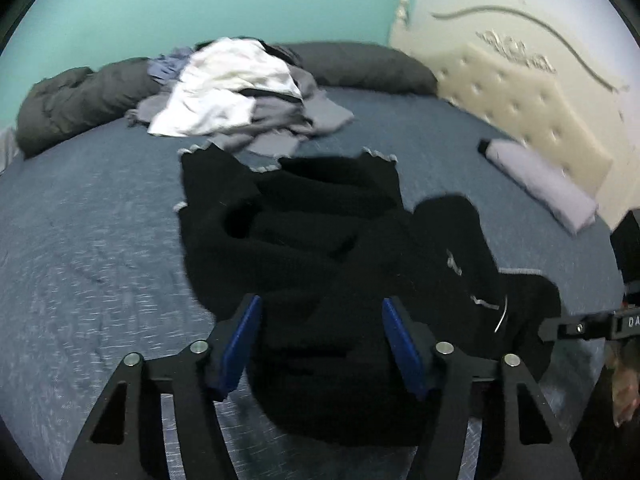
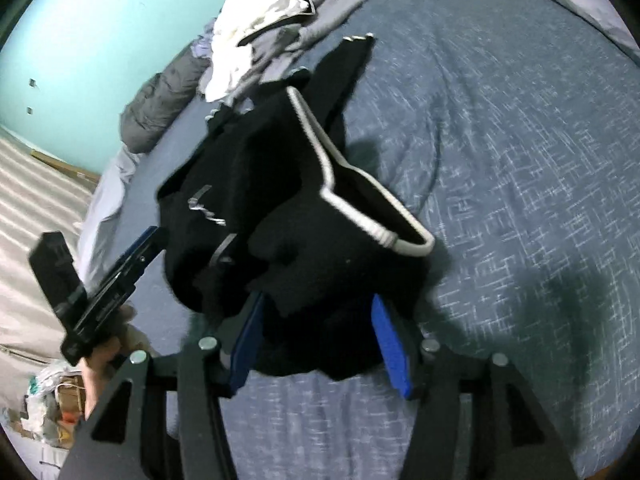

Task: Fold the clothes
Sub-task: 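Grasp the sweatshirt with the left gripper while the right gripper holds it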

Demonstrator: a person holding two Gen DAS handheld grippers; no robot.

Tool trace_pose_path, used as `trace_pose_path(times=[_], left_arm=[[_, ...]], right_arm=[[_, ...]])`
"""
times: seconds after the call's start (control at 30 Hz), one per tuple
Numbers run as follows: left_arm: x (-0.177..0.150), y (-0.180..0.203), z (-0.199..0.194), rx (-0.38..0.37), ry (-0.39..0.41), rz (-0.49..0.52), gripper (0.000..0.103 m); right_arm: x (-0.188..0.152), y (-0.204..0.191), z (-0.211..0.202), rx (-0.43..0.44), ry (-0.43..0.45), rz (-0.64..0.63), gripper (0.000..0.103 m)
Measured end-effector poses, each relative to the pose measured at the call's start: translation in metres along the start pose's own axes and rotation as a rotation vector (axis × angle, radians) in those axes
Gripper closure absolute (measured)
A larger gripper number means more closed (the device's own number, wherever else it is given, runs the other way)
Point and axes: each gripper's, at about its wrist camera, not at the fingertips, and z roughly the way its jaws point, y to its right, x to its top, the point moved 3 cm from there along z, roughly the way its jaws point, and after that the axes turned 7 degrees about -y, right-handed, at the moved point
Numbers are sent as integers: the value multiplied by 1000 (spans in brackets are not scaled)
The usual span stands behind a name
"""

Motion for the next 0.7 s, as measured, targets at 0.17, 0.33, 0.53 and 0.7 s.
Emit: trace_pose_path(times=[0.17, 0.33, 0.53, 0.7], left_arm=[[-2, 6, 10, -12, -25, 35, 64], [-6, 5, 6, -44, -29, 24, 91], [-7, -7, -17, -67, -14, 27, 93], [3, -16, -8, -104, -19, -39, 63]], right_arm=[[6, -1, 9, -30, 14, -52, 53], [8, -8, 7, -69, 35, -141, 87], [11, 2, 3, -80, 42, -118, 88], [13, 2, 12, -54, 36, -74, 74]])
